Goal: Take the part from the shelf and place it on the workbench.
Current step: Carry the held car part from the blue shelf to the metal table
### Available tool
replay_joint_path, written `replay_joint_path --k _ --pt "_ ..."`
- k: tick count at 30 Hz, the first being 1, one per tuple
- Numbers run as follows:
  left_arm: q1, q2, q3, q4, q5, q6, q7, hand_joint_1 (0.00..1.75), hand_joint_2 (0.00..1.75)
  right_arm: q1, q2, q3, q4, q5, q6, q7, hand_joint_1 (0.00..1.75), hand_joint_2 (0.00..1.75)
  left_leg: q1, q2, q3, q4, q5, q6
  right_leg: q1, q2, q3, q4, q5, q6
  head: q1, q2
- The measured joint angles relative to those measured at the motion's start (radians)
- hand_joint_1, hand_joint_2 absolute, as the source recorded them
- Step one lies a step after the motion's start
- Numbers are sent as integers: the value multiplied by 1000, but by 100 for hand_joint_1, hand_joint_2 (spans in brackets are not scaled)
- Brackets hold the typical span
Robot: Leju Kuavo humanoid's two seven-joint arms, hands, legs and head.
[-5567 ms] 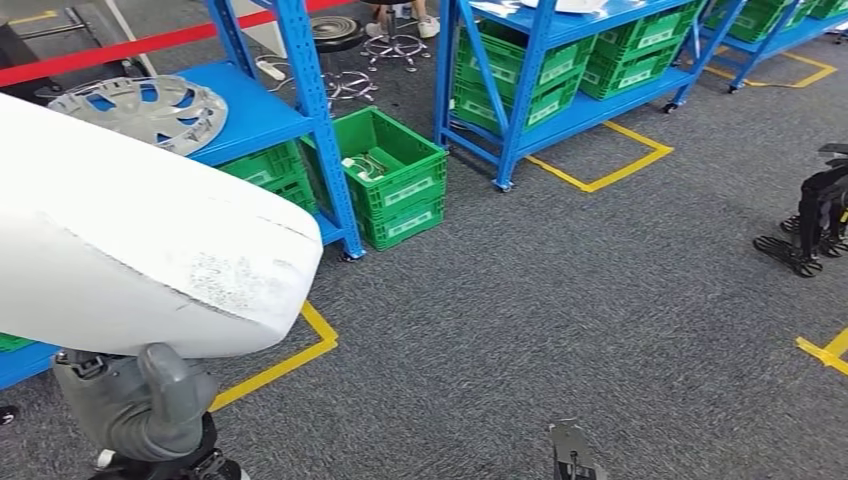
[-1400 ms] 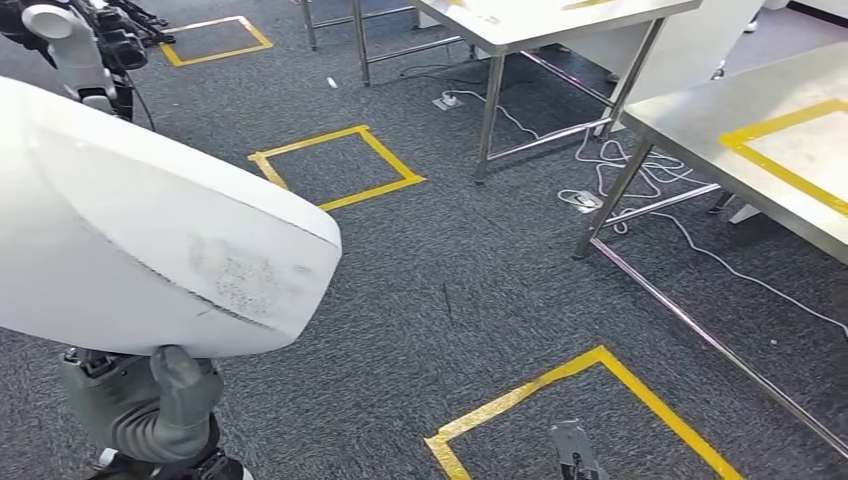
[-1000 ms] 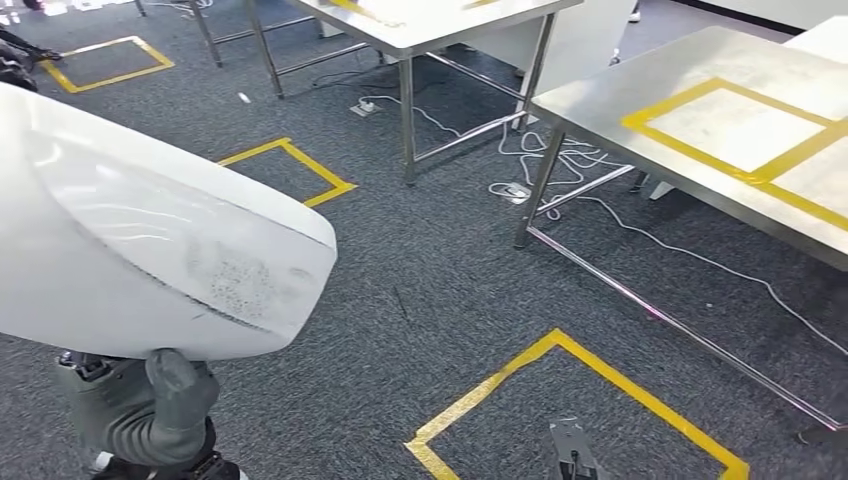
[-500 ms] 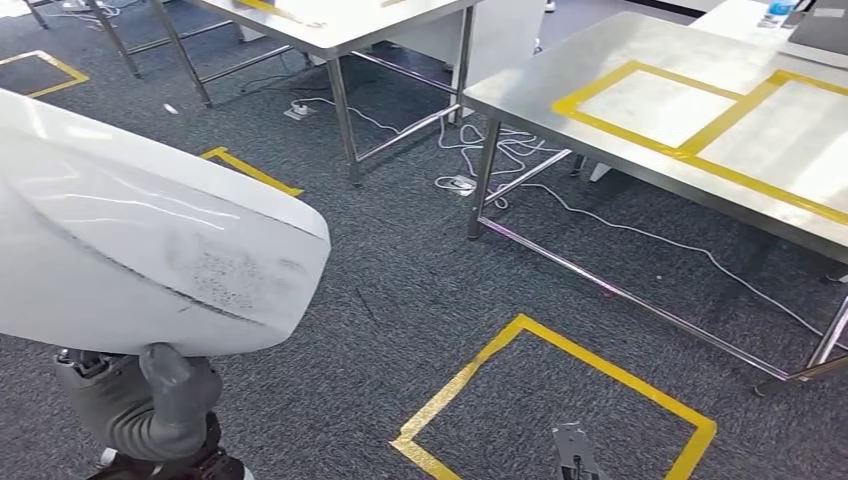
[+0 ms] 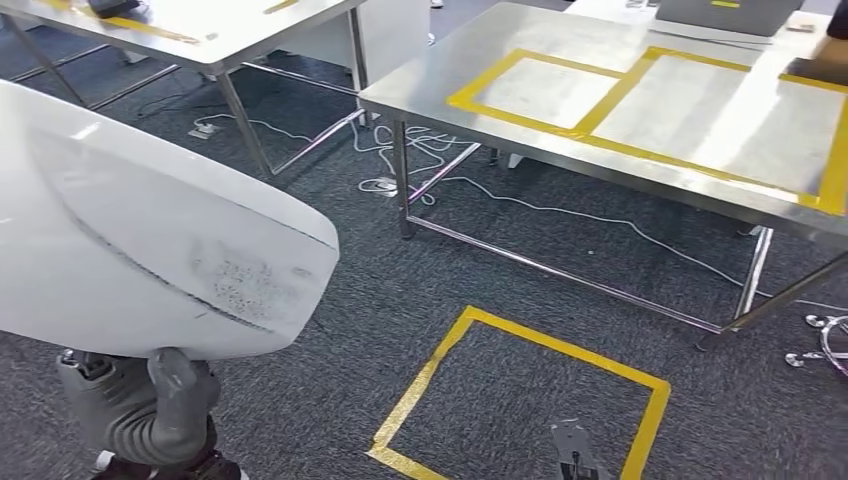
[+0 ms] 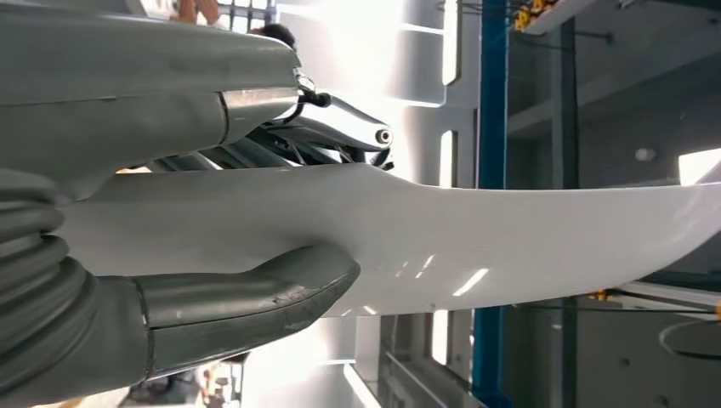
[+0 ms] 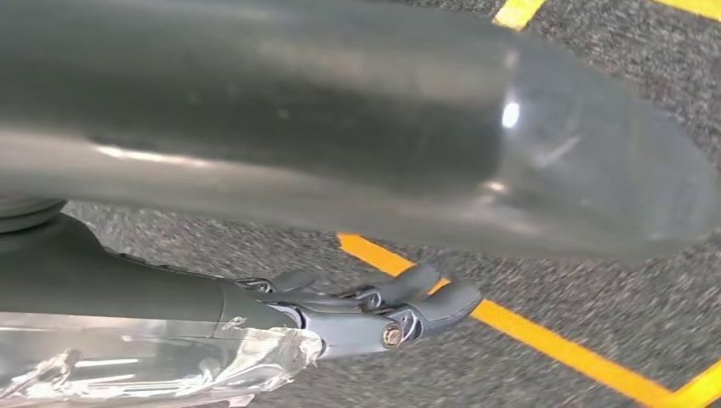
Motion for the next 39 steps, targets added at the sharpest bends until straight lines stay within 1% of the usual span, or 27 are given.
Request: replay_joint_path --k 1,3,4,5,7,9,10,11,12,14,16,18,20,21,23,24,25,26,27,29,31,32,33,34,36,38,39 --pt "0 0 0 0 0 0 0 175 175 1 0 0 0 0 0 0 0 0 1 -11 6 -16 0 4 -1 11 -5 0 2 7 -1 0" --pt "-1 -1 0 0 0 0 0 175 175 7 0 -1 0 0 0 0 0 0 -1 8 7 -21 1 18 -5 23 -14 -4 6 19 0 0" --pt "-2 -3 -1 0 0 0 0 175 175 10 0 -2 0 0 0 0 0 0 -1 20 9 -23 3 26 -3 8 -19 3 1 24 2 0" --pt "-2 -5 -1 0 0 0 0 175 175 12 0 -2 0 1 0 0 0 0 -1 33 10 -25 4 33 0 -20 -33 29 -16 27 7 0" --pt "-1 -7 -1 0 0 0 0 175 175 9 0 -3 0 2 0 0 0 0 -4 61 12 -26 3 43 5 -87 -85 141 -79 30 15 0" --pt "0 -7 -1 0 0 0 0 175 175 6 0 -3 0 3 0 0 0 0 -9 91 13 -26 0 47 5 -111 -140 260 -127 31 16 0" --pt "0 -7 -1 0 0 0 0 175 175 7 0 -4 0 3 0 0 0 0 -10 104 13 -26 -1 47 5 -114 -148 279 -128 32 16 0" --pt "0 -7 -1 0 0 0 0 175 175 8 0 -4 0 4 0 0 0 0 -11 117 15 -25 -3 46 5 -118 -133 257 -110 32 17 0" --pt "0 -7 -1 0 0 0 0 175 175 9 0 -4 0 4 0 0 0 0 -11 128 18 -25 -6 43 5 -129 -101 202 -81 31 17 0" --pt "0 -7 -1 0 0 0 0 175 175 6 0 -5 0 5 0 0 0 0 -16 147 26 -23 -13 34 7 -173 -25 72 -30 28 17 0" --pt "-1 -7 0 0 0 0 0 175 175 2 0 -5 0 6 1 0 0 0 -22 163 31 -22 -17 25 10 -192 5 16 -17 17 13 0" --pt "-2 -8 -1 0 0 0 0 175 175 1 0 -5 0 6 1 0 0 0 -22 179 35 -25 -19 15 12 -168 1 14 -14 1 10 0" --pt "-4 -8 -1 -1 0 0 0 175 175 2 0 -6 0 7 0 0 0 0 -17 157 29 -4 -40 4 8 -145 2 9 -10 -11 9 0" --pt "-4 -7 -1 -1 0 0 0 175 175 1 0 -6 0 7 0 0 0 0 -16 135 12 35 -65 0 5 -133 3 7 -8 -16 7 0" --pt "-3 -5 -1 -1 0 0 0 175 175 -1 0 -7 0 8 0 0 0 0 -15 97 -52 163 -124 -4 4 -109 2 6 -7 -22 4 0" --pt "-2 -4 -1 0 0 1 0 175 175 -1 0 -8 0 8 0 0 0 0 -15 90 -84 220 -142 -4 4 -96 1 6 -7 -23 3 0" --pt "-1 -3 -1 0 0 1 0 175 175 0 0 -8 0 8 0 0 0 0 -15 87 -103 249 -141 -4 3 -81 1 6 -6 -23 3 0" --pt "-1 -2 -1 0 0 2 0 175 175 1 0 -8 0 8 0 0 0 0 -14 85 -105 241 -121 -2 3 -67 1 6 -6 -22 3 0" --pt "-1 -2 0 0 0 2 0 175 175 1 0 -8 0 8 0 0 0 0 -13 81 -89 199 -86 -1 2 -53 2 6 -5 -21 3 0" --pt "-1 -2 0 -1 0 2 0 175 175 0 0 -9 0 8 0 0 0 0 -8 43 -33 72 -20 3 2 -25 0 9 -4 -14 1 0" --pt "-2 -3 0 0 0 2 0 175 175 0 0 -9 0 9 0 0 0 0 -5 9 0 -5 1 8 2 -3 -8 10 -2 -2 0 0" --pt "-2 -3 -1 0 1 2 0 175 175 2 0 -9 0 9 0 0 0 0 -6 7 3 -16 -1 14 2 7 -12 8 0 5 -1 0" --pt "-2 -4 -1 0 1 2 0 175 175 5 0 -9 0 9 0 0 0 0 -6 17 2 -16 1 20 0 14 -15 4 3 11 0 0" --pt "-3 -5 -1 0 1 2 0 175 175 9 0 -9 0 9 0 0 0 0 -5 26 3 -18 3 27 0 8 -17 5 1 17 0 0" --pt "-3 -9 -1 0 1 2 0 175 175 11 0 -9 0 9 0 0 0 0 -4 50 6 -23 5 41 3 -40 -43 55 -32 25 7 0" --pt "-2 -10 -1 0 1 2 0 175 175 7 0 -8 0 9 0 0 0 0 -8 74 7 -23 3 49 6 -97 -102 181 -99 30 14 0" --pt "-2 -9 -1 0 1 2 0 175 175 6 0 -8 0 9 0 0 0 0 -10 88 8 -23 2 50 6 -108 -133 246 -126 32 15 0"
